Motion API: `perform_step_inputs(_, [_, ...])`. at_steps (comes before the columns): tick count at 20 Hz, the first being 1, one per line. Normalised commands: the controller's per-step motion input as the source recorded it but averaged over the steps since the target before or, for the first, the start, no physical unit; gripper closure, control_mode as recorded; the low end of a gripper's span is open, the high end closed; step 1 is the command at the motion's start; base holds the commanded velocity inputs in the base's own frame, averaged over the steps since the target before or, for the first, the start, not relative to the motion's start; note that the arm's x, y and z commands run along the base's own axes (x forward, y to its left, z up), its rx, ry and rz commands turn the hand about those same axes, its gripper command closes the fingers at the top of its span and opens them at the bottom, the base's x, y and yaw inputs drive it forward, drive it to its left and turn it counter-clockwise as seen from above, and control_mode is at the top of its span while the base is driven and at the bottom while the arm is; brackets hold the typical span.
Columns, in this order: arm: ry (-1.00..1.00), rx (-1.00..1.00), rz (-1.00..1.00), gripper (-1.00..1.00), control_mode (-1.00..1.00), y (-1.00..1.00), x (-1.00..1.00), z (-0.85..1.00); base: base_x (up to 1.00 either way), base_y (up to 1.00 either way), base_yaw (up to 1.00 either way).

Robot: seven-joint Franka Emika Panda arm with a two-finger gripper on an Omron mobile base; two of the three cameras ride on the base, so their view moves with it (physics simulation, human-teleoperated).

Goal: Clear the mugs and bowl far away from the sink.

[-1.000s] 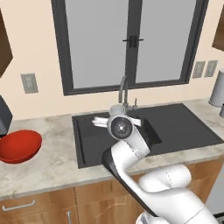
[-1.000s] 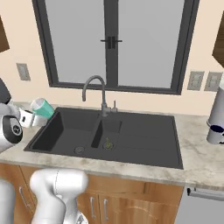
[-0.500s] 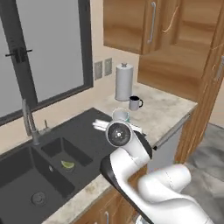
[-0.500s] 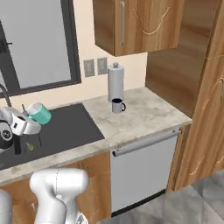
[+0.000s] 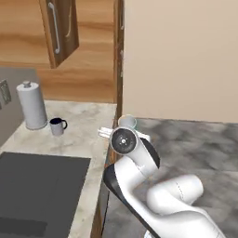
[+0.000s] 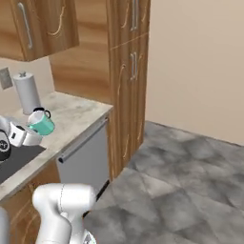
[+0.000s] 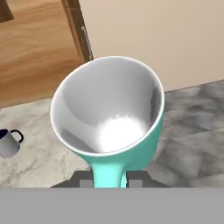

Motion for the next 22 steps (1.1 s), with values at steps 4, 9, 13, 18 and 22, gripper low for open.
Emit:
perform_step_inputs(4, [0.0, 0.0, 0.0, 1.0, 1.0, 0.0, 0.0, 0.0, 0.0, -0.32, -1.0])
perform_step_inputs(9, [0.0, 0.0, 0.0, 1.0, 1.0, 0.0, 0.0, 0.0, 0.0, -0.32, -1.0])
perform_step_inputs(13, [0.0, 0.0, 0.0, 1.0, 1.0, 0.0, 0.0, 0.0, 0.0, -0.31, -1.0])
perform_step_inputs(18, [0.0, 0.0, 0.0, 1.0, 1.0, 0.0, 0.0, 0.0, 0.0, -0.35, -1.0])
perform_step_inputs(22, [0.0, 0.0, 0.0, 1.0, 1.0, 0.0, 0.0, 0.0, 0.0, -0.47, -0.97])
